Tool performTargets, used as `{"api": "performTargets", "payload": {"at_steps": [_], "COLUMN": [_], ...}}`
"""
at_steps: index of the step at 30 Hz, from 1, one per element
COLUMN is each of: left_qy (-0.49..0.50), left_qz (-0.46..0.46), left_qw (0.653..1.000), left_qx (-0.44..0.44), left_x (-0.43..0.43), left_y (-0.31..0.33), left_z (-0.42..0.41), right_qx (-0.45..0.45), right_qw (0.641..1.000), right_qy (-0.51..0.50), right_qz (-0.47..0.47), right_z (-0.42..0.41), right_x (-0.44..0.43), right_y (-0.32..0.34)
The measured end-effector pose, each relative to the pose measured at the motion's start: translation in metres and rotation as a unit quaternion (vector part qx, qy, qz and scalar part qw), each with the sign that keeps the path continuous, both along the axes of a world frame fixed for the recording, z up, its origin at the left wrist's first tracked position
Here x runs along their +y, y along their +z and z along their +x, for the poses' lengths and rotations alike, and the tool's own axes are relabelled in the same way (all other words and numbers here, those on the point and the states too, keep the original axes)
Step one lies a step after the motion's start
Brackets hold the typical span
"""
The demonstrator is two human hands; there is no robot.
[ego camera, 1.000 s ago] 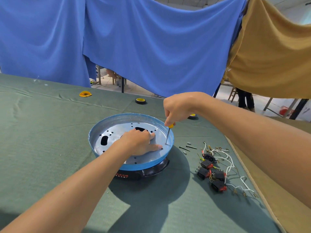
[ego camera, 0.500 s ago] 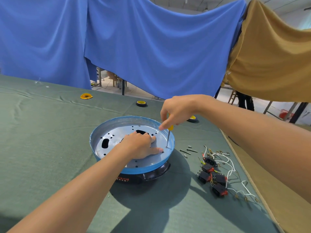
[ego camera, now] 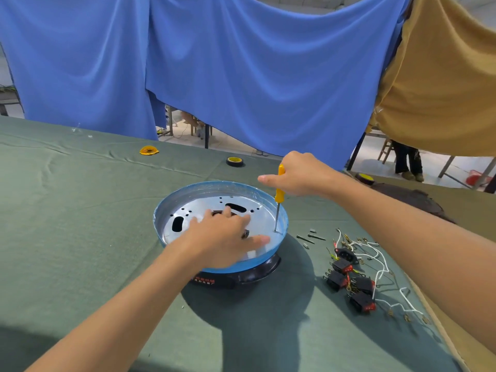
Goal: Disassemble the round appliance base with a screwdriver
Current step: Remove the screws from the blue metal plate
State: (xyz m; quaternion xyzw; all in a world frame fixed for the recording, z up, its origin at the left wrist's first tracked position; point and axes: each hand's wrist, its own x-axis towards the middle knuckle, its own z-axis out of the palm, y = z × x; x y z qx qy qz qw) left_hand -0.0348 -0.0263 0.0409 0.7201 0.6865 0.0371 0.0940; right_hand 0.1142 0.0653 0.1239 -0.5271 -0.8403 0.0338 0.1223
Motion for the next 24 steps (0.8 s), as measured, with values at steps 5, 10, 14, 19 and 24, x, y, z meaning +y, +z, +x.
{"api": "performTargets", "payload": {"at_steps": [5,10,14,19,24], "left_qy": [-0.091,-0.093,-0.108,-0.105,-0.099], "left_qz": [0.047,0.055,0.048,0.033,0.036], "left_qw": [0.994,0.992,0.990,0.993,0.993], "left_qx": [0.035,0.069,0.080,0.050,0.058], "left_x": [-0.027,-0.020,-0.015,-0.014,-0.018], "left_y": [-0.011,-0.022,-0.023,-0.018,-0.013], "left_z": [0.028,0.022,0.022,0.022,0.025], "right_qx": [-0.050,-0.060,-0.098,-0.142,-0.198], "right_qw": [0.996,0.991,0.986,0.977,0.965], "right_qy": [-0.019,0.006,0.025,0.050,0.093], "right_qz": [-0.068,-0.119,-0.130,-0.150,-0.142], "right_z": [-0.001,-0.014,-0.025,-0.023,-0.015], "right_x": [-0.004,-0.006,-0.004,-0.003,-0.004], "right_y": [0.011,0.015,0.018,0.027,0.031]}}
